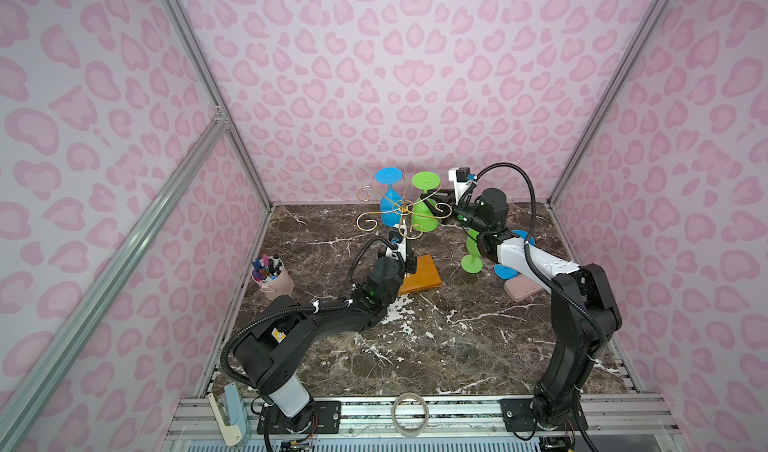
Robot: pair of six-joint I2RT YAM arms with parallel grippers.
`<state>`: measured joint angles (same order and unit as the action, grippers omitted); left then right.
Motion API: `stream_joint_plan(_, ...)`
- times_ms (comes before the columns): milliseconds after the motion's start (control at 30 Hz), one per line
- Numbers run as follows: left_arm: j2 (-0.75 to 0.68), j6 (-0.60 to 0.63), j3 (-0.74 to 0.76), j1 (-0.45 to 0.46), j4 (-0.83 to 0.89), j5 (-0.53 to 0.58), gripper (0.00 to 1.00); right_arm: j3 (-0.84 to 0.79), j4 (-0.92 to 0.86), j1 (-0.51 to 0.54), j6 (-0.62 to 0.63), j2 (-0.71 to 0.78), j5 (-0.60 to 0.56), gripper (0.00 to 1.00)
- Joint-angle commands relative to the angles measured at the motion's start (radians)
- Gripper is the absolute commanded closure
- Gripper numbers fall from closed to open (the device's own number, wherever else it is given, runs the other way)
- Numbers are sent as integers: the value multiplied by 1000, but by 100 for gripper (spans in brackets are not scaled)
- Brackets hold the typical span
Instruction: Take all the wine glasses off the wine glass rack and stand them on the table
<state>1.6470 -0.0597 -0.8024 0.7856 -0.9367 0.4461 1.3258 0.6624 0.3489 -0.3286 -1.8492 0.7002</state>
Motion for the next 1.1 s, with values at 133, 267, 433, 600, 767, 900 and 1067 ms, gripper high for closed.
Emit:
stream_joint_plan(133,-5,-15,-16,1,6,-4,78,14,31,3,-9,-21,-11,69)
stream_joint_plan(267,-7,-15,-15,1,7,-4,78,16,34,4,-8,-21,-16,75)
stream_joint_plan(433,-9,-12,-15,0,9,-3,78,21,37,4,-7,-24,-21,86)
stream_joint_plan(600,-9,-12,-18,1,12,-3,78,23,37,4,-5,-24,-19,95)
stream_joint_plan(767,-7,-12,-21,0,16,-3,78,14,24,4,12,-12,-28,100)
stream_joint_plan(900,-6,-14,-23,0,19,-1,79,-1,7,5,35,6,-50,100)
stream_joint_plan(1067,-6,-15,-27,0,24,-1,79,-16,-28,4,82,33,-86,100)
